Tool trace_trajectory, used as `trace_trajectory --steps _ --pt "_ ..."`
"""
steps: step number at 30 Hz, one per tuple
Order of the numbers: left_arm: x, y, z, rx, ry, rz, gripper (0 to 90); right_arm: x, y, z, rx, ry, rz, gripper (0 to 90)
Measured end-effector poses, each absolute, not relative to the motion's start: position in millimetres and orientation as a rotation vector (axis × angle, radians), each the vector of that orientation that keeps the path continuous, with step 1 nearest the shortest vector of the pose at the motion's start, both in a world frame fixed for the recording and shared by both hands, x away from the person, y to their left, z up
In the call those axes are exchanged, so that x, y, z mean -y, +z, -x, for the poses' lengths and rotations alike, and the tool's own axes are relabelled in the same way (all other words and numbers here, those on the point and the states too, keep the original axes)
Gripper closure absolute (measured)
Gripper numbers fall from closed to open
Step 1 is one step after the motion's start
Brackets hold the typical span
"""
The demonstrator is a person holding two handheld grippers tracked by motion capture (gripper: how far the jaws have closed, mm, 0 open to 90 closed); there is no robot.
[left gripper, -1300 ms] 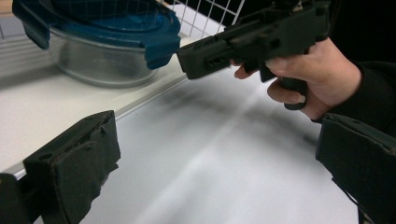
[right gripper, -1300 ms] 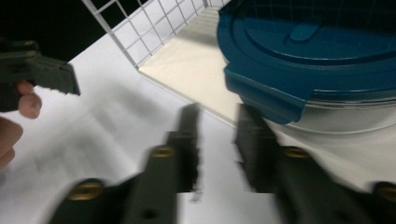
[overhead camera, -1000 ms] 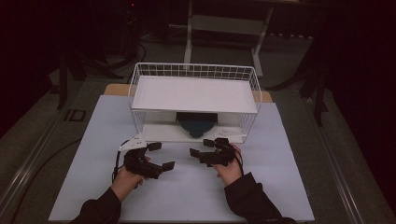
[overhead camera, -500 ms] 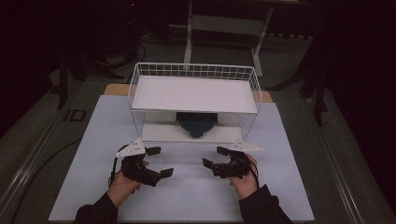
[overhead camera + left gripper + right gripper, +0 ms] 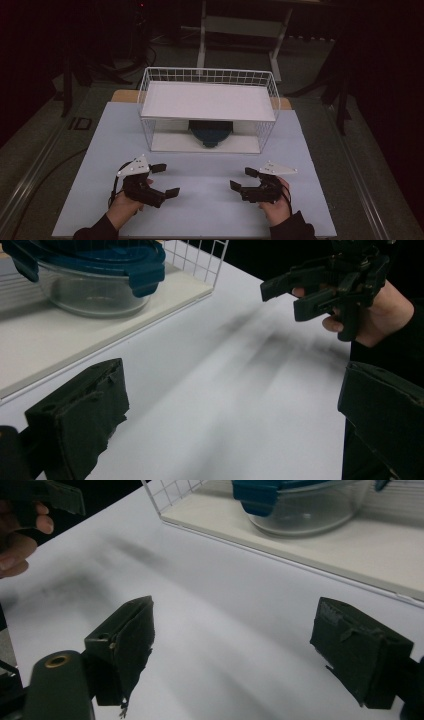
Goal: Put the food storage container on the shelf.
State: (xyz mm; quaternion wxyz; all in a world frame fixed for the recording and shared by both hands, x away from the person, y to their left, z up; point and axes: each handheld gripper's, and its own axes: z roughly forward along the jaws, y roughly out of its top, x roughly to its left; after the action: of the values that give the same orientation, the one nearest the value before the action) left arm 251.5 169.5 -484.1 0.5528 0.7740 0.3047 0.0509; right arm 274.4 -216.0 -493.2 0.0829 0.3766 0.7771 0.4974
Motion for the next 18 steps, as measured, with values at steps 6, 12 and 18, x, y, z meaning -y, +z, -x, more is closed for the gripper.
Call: trace_trajectory --steps 6,12,18 --pt "-174.3 -484.2 -246.3 -0.725 0.123 -1.829 0.0 228.9 -492.6 -267.5 -2.299 1.481 -1.142 17.2" --pt "-178.4 -484.8 -240.8 -0.725 0.133 -1.826 0.0 242.6 -494.8 -259.6 -2.285 1.486 -1.149 17.1" --pt "-185.9 -485.7 -237.5 -0.73 0.142 -1.82 0.0 255.1 -496.5 -256.1 -2.301 1.479 -1.13 16.8"
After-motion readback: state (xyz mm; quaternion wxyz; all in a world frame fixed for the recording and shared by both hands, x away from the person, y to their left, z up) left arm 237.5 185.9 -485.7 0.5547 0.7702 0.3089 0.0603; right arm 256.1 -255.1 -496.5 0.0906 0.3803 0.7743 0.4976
